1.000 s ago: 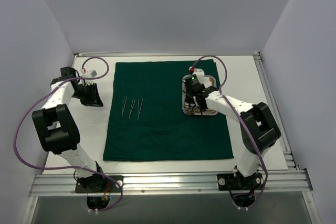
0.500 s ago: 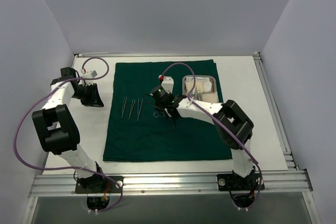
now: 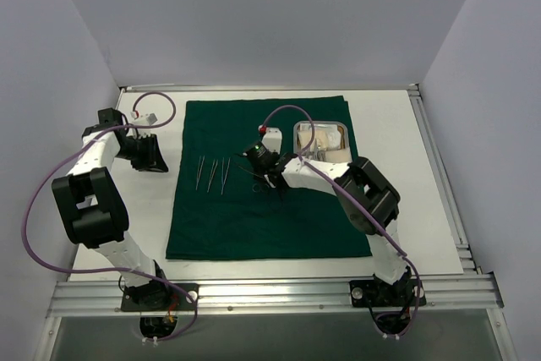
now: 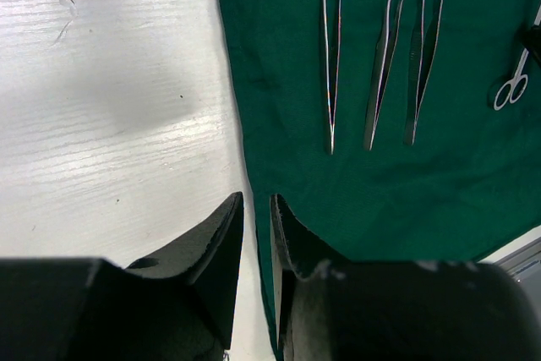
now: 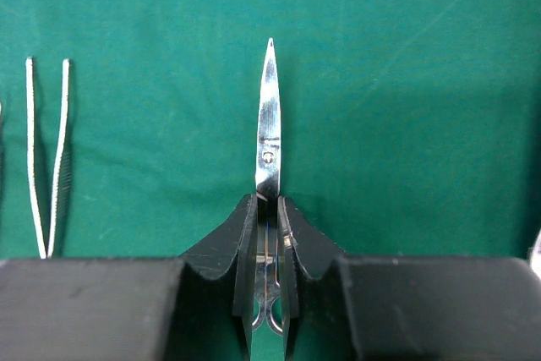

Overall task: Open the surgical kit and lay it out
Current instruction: Place the medical item in the surgical kit, then pick up the medical item from the container.

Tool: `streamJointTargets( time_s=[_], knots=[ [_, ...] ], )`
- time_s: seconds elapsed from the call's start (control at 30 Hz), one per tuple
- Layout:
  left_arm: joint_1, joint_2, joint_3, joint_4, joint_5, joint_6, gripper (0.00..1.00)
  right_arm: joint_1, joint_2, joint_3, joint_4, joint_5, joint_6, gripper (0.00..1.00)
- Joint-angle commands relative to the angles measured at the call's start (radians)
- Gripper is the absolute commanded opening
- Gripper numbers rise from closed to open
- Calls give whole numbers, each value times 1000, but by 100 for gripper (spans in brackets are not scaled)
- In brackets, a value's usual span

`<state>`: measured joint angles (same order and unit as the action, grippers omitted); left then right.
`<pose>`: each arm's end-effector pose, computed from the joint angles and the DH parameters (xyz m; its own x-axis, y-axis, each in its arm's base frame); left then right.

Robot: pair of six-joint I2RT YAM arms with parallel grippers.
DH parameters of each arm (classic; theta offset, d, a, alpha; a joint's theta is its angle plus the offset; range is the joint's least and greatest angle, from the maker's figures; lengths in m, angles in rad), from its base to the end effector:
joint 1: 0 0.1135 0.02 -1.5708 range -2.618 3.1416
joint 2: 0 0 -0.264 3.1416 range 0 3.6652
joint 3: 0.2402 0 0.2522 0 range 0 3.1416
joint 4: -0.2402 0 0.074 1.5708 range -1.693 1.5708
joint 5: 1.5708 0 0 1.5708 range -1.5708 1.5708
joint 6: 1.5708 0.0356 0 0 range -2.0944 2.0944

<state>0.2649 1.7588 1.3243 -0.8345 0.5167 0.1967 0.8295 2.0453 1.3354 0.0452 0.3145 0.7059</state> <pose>0.3405 0.0741 0.2239 -0.9205 -0.0736 -0.3837 0.0958 0.9095 -0.4045 0.3123 0.3248 0.1677 -0.6653 0.1868 -0.7228 -0.1385 0.9205 0.3654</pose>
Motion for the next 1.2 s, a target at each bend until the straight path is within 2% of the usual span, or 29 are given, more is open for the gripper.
streamJointTargets(
  time_s=[0.0, 0.3, 0.33, 0.37, 0.47, 0.53, 0.73, 0.83, 0.97, 1.13, 1.17],
  knots=[
    [8, 2, 16, 0, 32, 21, 28, -16, -24, -5, -38, 43, -11, 0],
    [8, -2, 16, -5, 29, 20, 28, -23, 13, 16, -44, 6, -13, 0],
    [8, -2, 16, -3, 29, 20, 28, -23, 13, 16, -42, 8, -6, 3],
    [10, -2, 16, -5, 31, 21, 28, -24, 12, 16, -44, 8, -3, 11],
    [8, -1, 18, -5, 29, 23, 28, -26, -2, 18, -71, 12, 1, 25],
    [8, -1, 18, -5, 28, 23, 28, -27, -13, 24, -79, 15, 3, 29],
    [8, -1, 16, -8, 26, 26, 28, -29, -128, 45, -108, 76, -17, 31],
    [8, -2, 18, -11, 26, 24, 28, -62, -212, 6, -119, 95, -39, 29],
    [8, -5, 18, -12, 26, 26, 28, -170, -306, -109, -111, 48, -43, 22],
    [8, -1, 27, -21, 17, 32, 28, -282, -335, -176, -105, 28, -85, 20],
    [8, -1, 29, -21, 16, 33, 28, -302, -336, -192, -84, -20, -98, 20]
  ],
)
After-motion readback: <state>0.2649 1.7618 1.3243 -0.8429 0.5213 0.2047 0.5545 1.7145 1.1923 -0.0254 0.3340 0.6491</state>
